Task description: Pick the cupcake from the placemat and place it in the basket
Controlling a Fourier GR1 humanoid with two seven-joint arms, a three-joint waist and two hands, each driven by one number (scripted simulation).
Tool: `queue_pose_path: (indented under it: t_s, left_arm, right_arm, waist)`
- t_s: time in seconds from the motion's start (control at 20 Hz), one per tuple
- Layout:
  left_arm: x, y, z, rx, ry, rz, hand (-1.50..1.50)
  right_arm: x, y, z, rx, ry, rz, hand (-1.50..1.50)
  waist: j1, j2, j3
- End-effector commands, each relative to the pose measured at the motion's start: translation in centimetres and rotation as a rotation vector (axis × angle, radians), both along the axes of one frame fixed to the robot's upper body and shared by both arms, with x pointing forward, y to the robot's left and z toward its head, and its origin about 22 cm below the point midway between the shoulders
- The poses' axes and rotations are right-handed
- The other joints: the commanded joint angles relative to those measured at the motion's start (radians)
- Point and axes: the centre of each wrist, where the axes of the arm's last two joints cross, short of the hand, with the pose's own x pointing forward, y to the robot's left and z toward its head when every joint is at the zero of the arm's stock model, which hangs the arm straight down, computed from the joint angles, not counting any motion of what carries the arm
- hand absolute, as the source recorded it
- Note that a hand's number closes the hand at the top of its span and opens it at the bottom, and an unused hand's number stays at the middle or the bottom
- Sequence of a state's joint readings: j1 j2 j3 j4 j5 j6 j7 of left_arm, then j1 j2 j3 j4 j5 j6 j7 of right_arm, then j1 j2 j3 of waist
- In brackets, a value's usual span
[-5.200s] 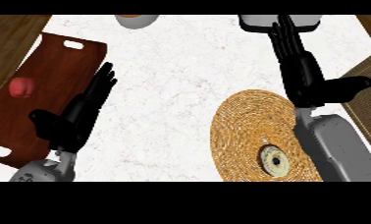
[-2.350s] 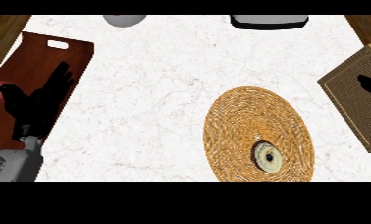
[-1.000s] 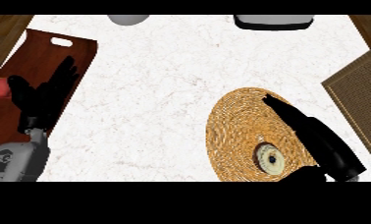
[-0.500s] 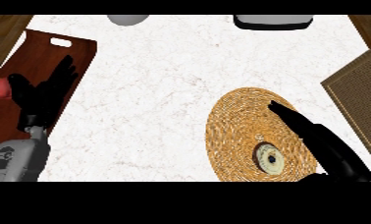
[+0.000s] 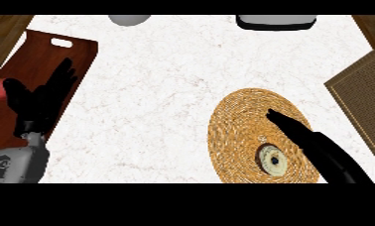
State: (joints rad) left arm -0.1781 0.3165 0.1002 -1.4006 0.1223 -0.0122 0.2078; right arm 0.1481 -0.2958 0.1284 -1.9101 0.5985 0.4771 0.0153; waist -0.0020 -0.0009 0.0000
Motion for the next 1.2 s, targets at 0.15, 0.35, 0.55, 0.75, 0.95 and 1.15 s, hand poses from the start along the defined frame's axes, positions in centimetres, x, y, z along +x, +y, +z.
queue_pose_path:
  t_s: [0.15, 0.35, 0.55, 0.75, 0.95, 1.15]
  left_arm:
    - [1.7, -1.0, 1.6, -0.001, 0.016, 0.026, 0.00]
    - [-0.8, -0.1, 0.0, 0.000, -0.007, -0.007, 0.00]
    - [0.7, 0.8, 0.4, -0.025, 0.010, 0.000, 0.00]
    - [0.6, -0.3, 1.4, 0.007, -0.009, 0.000, 0.00]
    - [1.1, -0.3, 0.2, -0.001, -0.011, 0.002, 0.00]
    - [0.4, -0.1, 1.0, -0.008, -0.013, -0.005, 0.00]
  right_arm:
    - [-1.5, 0.4, -2.0, -0.076, -0.013, -0.022, -1.50]
    - [-1.3, 1.4, -3.1, -0.108, -0.007, -0.013, -1.50]
    - [1.7, 1.8, -3.5, -0.145, -0.017, 0.016, 1.50]
    - [1.5, 4.7, -3.4, -0.236, -0.031, 0.053, 1.50]
    - [-0.5, 4.5, -7.3, -0.225, -0.040, 0.079, 1.50]
    - [2.6, 6.3, -5.1, -0.235, -0.003, -0.101, 1.50]
  waist:
    - [-0.002, 0.000, 0.000]
    - [0.001, 0.000, 0.000]
    - [0.002, 0.001, 0.000]
    - [0.004, 0.000, 0.000]
    - [0.000, 0.001, 0.000]
    - [0.009, 0.001, 0.000]
